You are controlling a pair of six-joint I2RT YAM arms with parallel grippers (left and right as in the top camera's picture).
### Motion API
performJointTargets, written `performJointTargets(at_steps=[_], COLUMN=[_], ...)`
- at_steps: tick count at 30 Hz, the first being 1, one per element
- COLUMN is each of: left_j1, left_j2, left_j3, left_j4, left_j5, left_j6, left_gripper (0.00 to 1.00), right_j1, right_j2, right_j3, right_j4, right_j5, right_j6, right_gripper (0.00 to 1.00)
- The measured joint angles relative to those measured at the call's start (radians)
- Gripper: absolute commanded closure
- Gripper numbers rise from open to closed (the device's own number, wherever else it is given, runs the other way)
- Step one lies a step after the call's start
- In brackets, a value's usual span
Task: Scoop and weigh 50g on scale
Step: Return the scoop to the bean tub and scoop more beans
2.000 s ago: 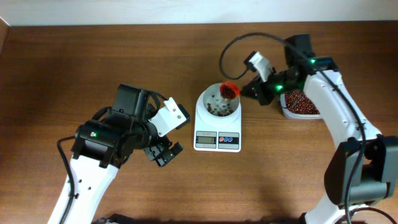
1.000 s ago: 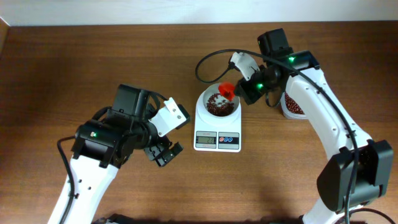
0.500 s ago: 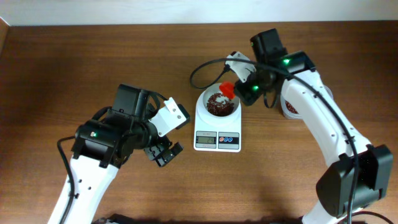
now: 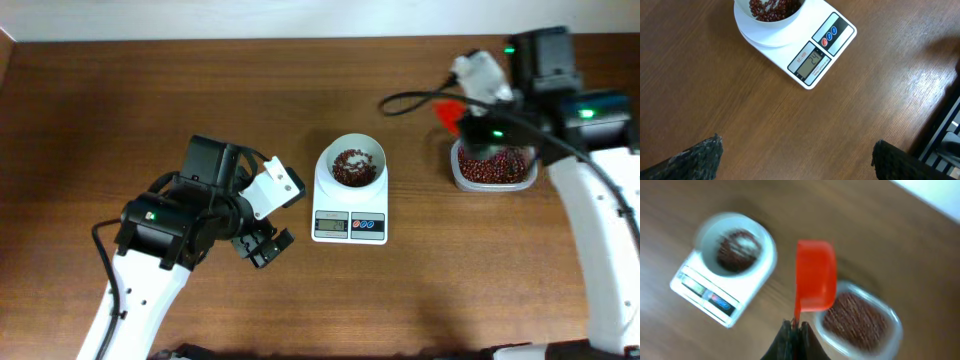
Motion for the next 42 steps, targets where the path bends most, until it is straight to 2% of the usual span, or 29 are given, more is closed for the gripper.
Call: performJointTargets(at_steps=[4, 6, 11, 14, 20, 29, 32, 37, 42], left_j1=[0.0, 0.0, 0.0, 0.0, 0.0, 0.0, 0.0, 0.0, 0.0], left_j2=[0.0, 0.0, 0.0, 0.0, 0.0, 0.0, 0.0, 0.0, 0.0], left_j3=[0.0, 0.0, 0.0, 0.0, 0.0, 0.0, 0.0, 0.0, 0.0], left_j4=[0.001, 0.001, 0.0, 0.001, 0.001, 0.001, 0.0, 0.0, 0.0], left_j5=[0.0, 0.0, 0.0, 0.0, 0.0, 0.0, 0.0, 0.0, 0.0], left_j6=[0.0, 0.0, 0.0, 0.0, 0.0, 0.0, 0.0, 0.0, 0.0], left_gripper=[0.01, 0.01, 0.01, 0.01, 0.01, 0.01, 0.01, 0.01, 0.01], right_j1=[-0.128, -0.146, -0.153, -0.153, -0.153, -0.147, -0.146, -0.161, -0.256], right_j2=[0.033, 0.053, 0.135, 0.175, 0.217, 0.346, 0.361, 0.372, 0.372], right_j3=[-0.026, -0.054, -0.144, -0.2, -0.217, -0.217, -0.217, -0.217, -0.217], right_j4=[-0.047, -0.041, -0.007, 0.08, 0.169, 0.169, 0.155, 0.137, 0.124], right_j5=[0.094, 0.132, 0.29, 0.39, 0.442, 0.495, 0.459, 0.248, 0.043], right_j6=[0.053, 0.067, 0.092, 0.122, 0.126, 0.175, 0.19, 0.205, 0.204], right_gripper=[0.96, 0.96, 0.96, 0.96, 0.96, 0.96, 0.96, 0.96, 0.96])
